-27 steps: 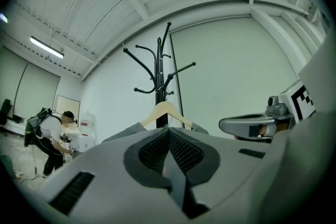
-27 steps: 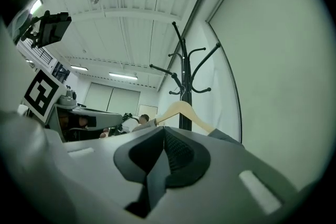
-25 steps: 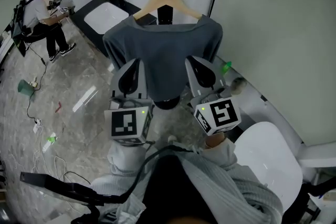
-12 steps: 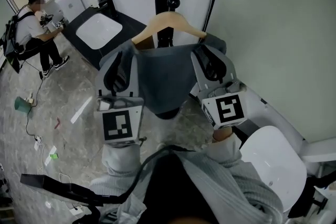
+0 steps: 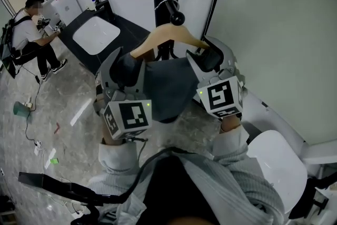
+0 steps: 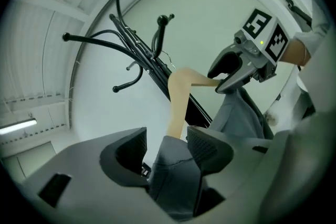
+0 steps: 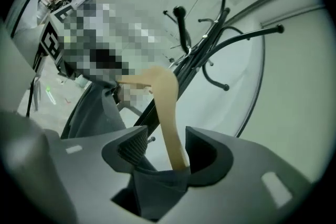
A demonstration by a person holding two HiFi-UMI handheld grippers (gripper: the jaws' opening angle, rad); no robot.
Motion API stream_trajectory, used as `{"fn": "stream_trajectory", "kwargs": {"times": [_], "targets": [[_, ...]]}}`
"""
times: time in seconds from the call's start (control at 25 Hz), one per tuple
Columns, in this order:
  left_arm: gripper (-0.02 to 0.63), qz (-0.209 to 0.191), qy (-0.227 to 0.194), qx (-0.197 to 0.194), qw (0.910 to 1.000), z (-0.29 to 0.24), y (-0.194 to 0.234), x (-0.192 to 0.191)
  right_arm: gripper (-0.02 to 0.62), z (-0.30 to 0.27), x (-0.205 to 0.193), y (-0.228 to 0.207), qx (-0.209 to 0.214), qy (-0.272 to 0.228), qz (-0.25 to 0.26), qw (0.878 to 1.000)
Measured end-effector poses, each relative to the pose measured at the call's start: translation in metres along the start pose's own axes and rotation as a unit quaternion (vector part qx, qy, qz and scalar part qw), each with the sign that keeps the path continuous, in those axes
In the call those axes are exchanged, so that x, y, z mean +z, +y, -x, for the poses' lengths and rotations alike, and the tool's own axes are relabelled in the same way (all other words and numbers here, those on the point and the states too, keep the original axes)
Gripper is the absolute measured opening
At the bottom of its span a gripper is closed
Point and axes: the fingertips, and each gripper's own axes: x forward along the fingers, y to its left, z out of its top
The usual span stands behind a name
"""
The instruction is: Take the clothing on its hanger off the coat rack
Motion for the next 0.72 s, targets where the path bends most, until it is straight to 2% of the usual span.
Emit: {"fn": "stream_trajectory", "kwargs": {"times": [0.08, 0.16, 0.24, 0.32, 0.4, 0.44, 0.72], "targets": [[0.224, -0.034, -0.002, 0.015, 0.9993, -0.006, -0.002, -0.001, 0.195, -0.007, -0.004, 0.003, -0.005, 0.005, 0.025, 1.0], [0.224, -0.053, -0.015, 0.028, 0.9981, -0.01, -0.005, 0.0, 0.193, -0.011, -0.004, 0.002, -0.014, -0.006, 0.027, 1.0], [0.222, -0.058, -0.021, 0.03, 0.9976, -0.014, -0.008, 0.002, 0.189, -0.013, -0.003, -0.001, -0.023, -0.015, 0.023, 0.999], [0.207, -0.061, -0.017, 0.034, 0.9974, -0.017, -0.008, 0.002, 0.158, -0.013, -0.002, -0.005, -0.036, -0.016, 0.028, 0.999], [0.134, -0.069, -0.005, 0.045, 0.9966, -0.018, -0.007, 0.001, 0.117, -0.014, -0.003, -0.008, -0.046, -0.012, 0.037, 0.998], [0.123, -0.073, 0.002, 0.047, 0.9962, -0.019, -0.006, 0.0, 0.114, -0.014, -0.003, -0.008, -0.049, -0.011, 0.041, 0.998], [0.112, -0.081, 0.024, 0.043, 0.9955, -0.015, -0.007, 0.003, 0.103, -0.008, -0.001, -0.007, -0.063, -0.008, 0.061, 0.996]]}}
